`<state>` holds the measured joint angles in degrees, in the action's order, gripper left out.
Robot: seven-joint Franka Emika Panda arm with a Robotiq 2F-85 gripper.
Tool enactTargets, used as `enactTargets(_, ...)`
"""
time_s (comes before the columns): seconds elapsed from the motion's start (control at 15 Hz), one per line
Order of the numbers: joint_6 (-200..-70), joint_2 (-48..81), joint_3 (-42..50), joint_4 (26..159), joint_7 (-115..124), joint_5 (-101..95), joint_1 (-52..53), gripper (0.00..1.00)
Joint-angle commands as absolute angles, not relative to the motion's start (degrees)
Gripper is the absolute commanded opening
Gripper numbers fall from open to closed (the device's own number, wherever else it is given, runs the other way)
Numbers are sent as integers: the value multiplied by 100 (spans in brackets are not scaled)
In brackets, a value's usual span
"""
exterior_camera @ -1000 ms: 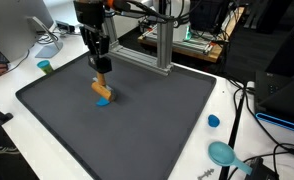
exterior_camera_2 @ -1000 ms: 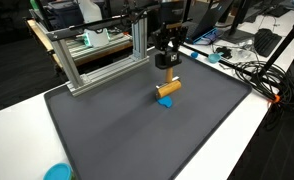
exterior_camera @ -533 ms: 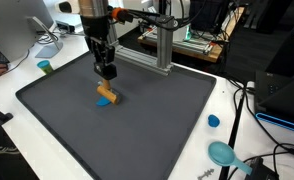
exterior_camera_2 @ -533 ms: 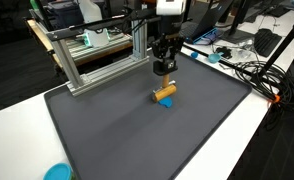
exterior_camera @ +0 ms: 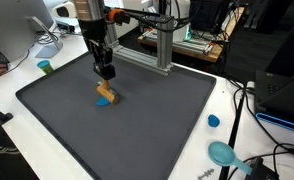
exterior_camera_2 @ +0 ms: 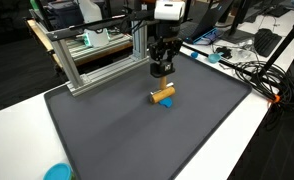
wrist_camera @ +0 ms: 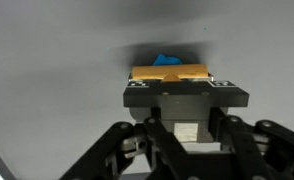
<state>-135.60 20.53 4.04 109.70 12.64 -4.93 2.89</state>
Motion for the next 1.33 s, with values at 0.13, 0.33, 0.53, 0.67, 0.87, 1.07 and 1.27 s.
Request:
enactTargets(0.13,-12839,2395,471,10667,1309,-554,194,21)
enactTargets(0.33,-12648,2536,472,10534,1351,-546,199,21)
enactTargets(0.53,-12392,2609,517,10416,1521,-611,228,21)
enactTargets(0.67,-12285,2653,514,10361,1551,-613,230,21)
enactTargets(0.87,-12174,2688,512,10314,1552,-607,223,21)
enactTargets(1.07,-12078,2685,489,10295,1486,-581,209,21)
enactTargets(1.27,-12036,2670,484,10314,1449,-596,207,21)
